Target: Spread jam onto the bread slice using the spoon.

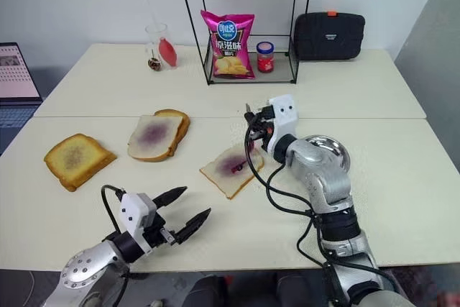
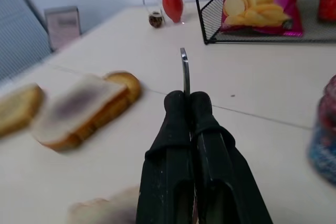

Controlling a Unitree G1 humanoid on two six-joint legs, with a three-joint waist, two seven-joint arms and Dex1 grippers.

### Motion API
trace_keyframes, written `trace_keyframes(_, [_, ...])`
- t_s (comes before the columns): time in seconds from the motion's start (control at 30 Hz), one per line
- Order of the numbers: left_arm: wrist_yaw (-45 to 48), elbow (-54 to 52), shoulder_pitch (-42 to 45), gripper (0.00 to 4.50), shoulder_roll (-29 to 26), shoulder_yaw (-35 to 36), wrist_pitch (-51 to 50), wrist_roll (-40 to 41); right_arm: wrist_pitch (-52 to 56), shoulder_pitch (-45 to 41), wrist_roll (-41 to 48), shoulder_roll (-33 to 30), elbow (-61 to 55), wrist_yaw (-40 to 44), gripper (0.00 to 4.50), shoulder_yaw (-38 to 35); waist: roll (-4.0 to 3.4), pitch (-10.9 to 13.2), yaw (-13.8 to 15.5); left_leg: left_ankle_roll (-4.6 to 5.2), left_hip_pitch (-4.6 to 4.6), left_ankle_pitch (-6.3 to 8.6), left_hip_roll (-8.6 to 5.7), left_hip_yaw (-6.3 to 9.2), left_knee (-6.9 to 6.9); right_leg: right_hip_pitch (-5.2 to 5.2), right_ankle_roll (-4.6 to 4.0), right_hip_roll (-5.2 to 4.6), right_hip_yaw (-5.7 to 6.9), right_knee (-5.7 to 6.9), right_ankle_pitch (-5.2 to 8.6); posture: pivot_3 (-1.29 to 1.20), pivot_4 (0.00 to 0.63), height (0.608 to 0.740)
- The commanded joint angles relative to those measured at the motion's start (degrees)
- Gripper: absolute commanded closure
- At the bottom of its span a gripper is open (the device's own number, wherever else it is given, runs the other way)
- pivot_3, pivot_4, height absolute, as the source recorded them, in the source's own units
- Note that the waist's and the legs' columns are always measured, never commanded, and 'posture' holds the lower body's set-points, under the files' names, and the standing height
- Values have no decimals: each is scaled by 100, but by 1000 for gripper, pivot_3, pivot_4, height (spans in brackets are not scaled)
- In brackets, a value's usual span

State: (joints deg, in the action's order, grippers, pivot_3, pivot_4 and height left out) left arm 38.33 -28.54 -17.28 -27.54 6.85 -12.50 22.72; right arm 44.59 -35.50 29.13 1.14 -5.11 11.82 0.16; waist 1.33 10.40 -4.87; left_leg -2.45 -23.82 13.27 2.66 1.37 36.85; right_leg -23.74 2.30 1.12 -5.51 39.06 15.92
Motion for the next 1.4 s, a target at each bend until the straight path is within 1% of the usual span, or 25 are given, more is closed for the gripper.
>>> trace_keyframes(0.03, [-41,-289,74,0,-95,154,-173,210,649,-257,1017,674,-82,-414,4480,-671,0,0,-1,0,0,0,2,1,0,0,-1,2,1,1,0,0,150,740])
trace_keyframes(0.1, [-123,-425,101,0,-115,133,-291,239,771,-250,1184,859,120,-483,4480,-799,2,-1,1,0,-1,0,0,0,1,0,0,0,-1,0,0,0,150,740])
trace_keyframes(0.23, [-359,-794,193,0,-142,73,-645,289,685,-130,1136,851,488,-452,4480,-717,5,-3,23,0,-2,0,-11,-3,4,7,1,-15,1,-8,0,0,150,740])
trace_keyframes(0.3, [-515,-1024,276,0,-171,61,-903,350,641,-65,1073,757,581,-406,4480,-690,5,-3,12,0,-2,0,-13,-6,5,6,3,-16,-3,-8,-1,0,150,740])
trace_keyframes(0.4, [-727,-1295,398,0,-185,1,-1253,402,671,25,1105,603,660,-408,4480,-837,5,-3,12,0,-1,0,-8,-1,2,6,2,-9,2,-7,-1,0,150,740])
trace_keyframes(0.57, [-882,-1410,660,0,-215,-38,-1614,477,744,241,1065,362,559,-382,4480,-861,5,-3,12,0,-1,0,-9,0,2,6,1,-8,3,-6,0,0,150,740])
trace_keyframes(0.8, [-911,-1426,825,0,-232,-89,-1808,502,754,422,1082,38,459,-416,4480,-1039,5,-3,11,0,0,0,-9,0,3,6,2,-7,2,-6,-1,0,150,740])
trace_keyframes(1.17, [-852,-1355,956,0,-285,-88,-1868,526,786,167,1316,-61,491,-581,4480,-1436,5,-3,14,0,0,0,-11,-1,3,6,2,-8,0,-6,0,0,150,740])
trace_keyframes(1.4, [-895,-1382,1069,0,-295,-99,-1971,555,563,353,1141,-96,709,-425,4480,-1318,5,-3,11,0,-1,0,-11,-1,2,6,2,-7,0,-7,0,0,150,740])
